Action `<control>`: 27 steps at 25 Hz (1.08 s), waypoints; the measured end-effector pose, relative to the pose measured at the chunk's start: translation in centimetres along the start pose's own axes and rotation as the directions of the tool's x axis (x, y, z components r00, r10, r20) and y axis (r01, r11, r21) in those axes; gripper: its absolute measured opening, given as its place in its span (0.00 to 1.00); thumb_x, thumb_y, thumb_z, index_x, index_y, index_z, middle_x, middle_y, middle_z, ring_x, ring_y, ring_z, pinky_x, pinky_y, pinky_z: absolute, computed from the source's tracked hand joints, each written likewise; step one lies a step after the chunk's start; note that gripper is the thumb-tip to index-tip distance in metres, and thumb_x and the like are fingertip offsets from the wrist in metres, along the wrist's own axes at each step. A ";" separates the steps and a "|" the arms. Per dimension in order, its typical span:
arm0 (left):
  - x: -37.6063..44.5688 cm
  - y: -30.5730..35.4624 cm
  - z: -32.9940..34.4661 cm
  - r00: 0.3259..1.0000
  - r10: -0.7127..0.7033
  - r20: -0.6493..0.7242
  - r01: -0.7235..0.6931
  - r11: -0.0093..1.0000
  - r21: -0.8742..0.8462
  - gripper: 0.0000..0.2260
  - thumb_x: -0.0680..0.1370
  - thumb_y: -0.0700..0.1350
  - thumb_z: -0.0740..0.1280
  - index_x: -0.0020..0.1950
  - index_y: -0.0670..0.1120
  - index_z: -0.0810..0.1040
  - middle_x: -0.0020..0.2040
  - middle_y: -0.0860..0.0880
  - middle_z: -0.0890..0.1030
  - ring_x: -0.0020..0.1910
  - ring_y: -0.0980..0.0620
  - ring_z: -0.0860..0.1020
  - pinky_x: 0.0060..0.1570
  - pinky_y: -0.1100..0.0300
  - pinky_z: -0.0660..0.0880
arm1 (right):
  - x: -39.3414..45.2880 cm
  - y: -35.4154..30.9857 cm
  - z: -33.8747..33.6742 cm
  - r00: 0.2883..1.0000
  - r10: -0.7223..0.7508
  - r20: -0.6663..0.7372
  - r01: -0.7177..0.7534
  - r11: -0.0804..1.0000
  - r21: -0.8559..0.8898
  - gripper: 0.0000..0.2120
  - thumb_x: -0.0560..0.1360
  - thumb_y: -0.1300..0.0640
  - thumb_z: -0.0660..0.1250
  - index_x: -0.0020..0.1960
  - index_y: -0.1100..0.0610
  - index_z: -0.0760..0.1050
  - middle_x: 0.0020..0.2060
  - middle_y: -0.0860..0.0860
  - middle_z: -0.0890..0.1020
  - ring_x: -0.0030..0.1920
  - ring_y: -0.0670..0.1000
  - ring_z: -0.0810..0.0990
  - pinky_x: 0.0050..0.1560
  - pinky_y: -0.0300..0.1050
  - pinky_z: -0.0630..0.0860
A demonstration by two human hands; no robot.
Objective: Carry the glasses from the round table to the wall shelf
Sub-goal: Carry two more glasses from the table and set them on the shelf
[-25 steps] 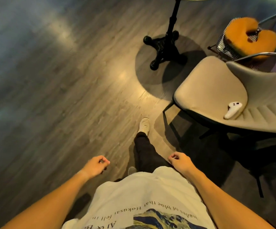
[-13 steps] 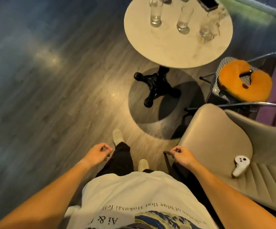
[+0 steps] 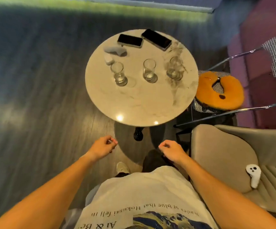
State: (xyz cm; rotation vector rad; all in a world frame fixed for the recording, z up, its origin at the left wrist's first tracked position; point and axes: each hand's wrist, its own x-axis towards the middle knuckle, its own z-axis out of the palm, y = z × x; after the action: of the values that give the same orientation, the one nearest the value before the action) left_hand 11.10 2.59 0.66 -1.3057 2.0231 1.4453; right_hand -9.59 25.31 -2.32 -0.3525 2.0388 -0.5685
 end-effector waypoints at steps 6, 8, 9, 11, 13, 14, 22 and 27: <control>9.2 10.7 -3.4 0.992 0.126 -0.013 -0.124 0.987 0.101 0.05 0.79 0.48 0.65 0.47 0.49 0.78 0.43 0.47 0.85 0.41 0.49 0.84 0.48 0.50 0.81 | 7.4 -6.9 -6.2 0.994 -0.097 -0.046 0.101 0.990 0.099 0.04 0.74 0.52 0.66 0.46 0.47 0.80 0.40 0.47 0.83 0.44 0.48 0.82 0.49 0.47 0.80; 10.7 13.1 -3.6 0.994 0.107 -0.032 -0.102 0.988 0.116 0.04 0.79 0.49 0.65 0.48 0.51 0.78 0.43 0.49 0.83 0.41 0.50 0.83 0.49 0.51 0.81 | 9.5 -9.5 -8.5 0.984 -0.153 -0.096 0.161 0.984 0.074 0.03 0.74 0.50 0.67 0.48 0.46 0.77 0.42 0.47 0.82 0.44 0.49 0.82 0.49 0.49 0.81; 11.3 14.1 -3.8 0.994 0.099 -0.056 -0.091 0.988 0.121 0.05 0.78 0.50 0.65 0.49 0.50 0.78 0.44 0.50 0.83 0.41 0.51 0.82 0.47 0.52 0.81 | 10.7 -10.9 -9.7 0.968 -0.208 -0.140 0.214 0.976 0.028 0.07 0.74 0.49 0.68 0.51 0.45 0.75 0.44 0.47 0.81 0.45 0.50 0.81 0.48 0.49 0.80; 12.3 15.8 -4.2 0.982 0.088 -0.167 -0.072 0.992 0.101 0.08 0.77 0.52 0.67 0.53 0.51 0.75 0.46 0.50 0.81 0.43 0.51 0.81 0.41 0.56 0.78 | 12.9 -14.0 -11.8 0.903 -0.374 -0.211 0.363 0.927 -0.087 0.16 0.74 0.49 0.68 0.60 0.44 0.70 0.54 0.49 0.77 0.51 0.52 0.80 0.48 0.50 0.79; 13.2 16.8 -4.9 0.932 0.100 -0.348 -0.084 0.995 0.061 0.14 0.76 0.53 0.69 0.59 0.52 0.71 0.52 0.49 0.78 0.45 0.50 0.80 0.41 0.56 0.76 | 15.4 -17.1 -13.4 0.821 -0.532 -0.204 0.496 0.844 -0.206 0.25 0.73 0.52 0.69 0.68 0.44 0.66 0.63 0.51 0.72 0.57 0.55 0.79 0.51 0.53 0.80; 13.6 17.1 -5.3 0.894 0.110 -0.433 -0.095 0.994 0.056 0.19 0.75 0.52 0.70 0.62 0.52 0.68 0.56 0.48 0.76 0.48 0.50 0.79 0.42 0.55 0.76 | 16.4 -18.5 -13.8 0.797 -0.577 -0.181 0.522 0.807 -0.275 0.26 0.73 0.53 0.69 0.69 0.46 0.66 0.65 0.52 0.70 0.58 0.57 0.78 0.51 0.55 0.80; 17.0 18.5 -8.0 0.849 0.074 -0.523 0.032 0.981 0.191 0.26 0.74 0.56 0.71 0.69 0.54 0.67 0.72 0.46 0.63 0.57 0.42 0.78 0.53 0.51 0.77 | 20.3 -21.4 -14.2 0.829 -0.557 -0.050 0.480 0.754 -0.448 0.14 0.79 0.51 0.63 0.62 0.54 0.77 0.67 0.53 0.71 0.62 0.58 0.74 0.57 0.51 0.76; 19.3 18.8 -8.2 0.845 0.028 -0.535 0.121 0.963 0.242 0.18 0.78 0.54 0.66 0.64 0.47 0.77 0.73 0.43 0.67 0.64 0.39 0.75 0.62 0.48 0.73 | 20.5 -21.5 -14.6 0.810 -0.586 -0.021 0.515 0.728 -0.452 0.13 0.79 0.51 0.64 0.60 0.56 0.77 0.66 0.54 0.72 0.61 0.58 0.74 0.57 0.52 0.76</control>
State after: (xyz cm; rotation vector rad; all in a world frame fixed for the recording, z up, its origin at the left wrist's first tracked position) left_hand -12.56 -12.70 1.35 -1.7583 2.3941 0.7871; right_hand -32.12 1.21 0.37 -1.2569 2.2045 -0.5036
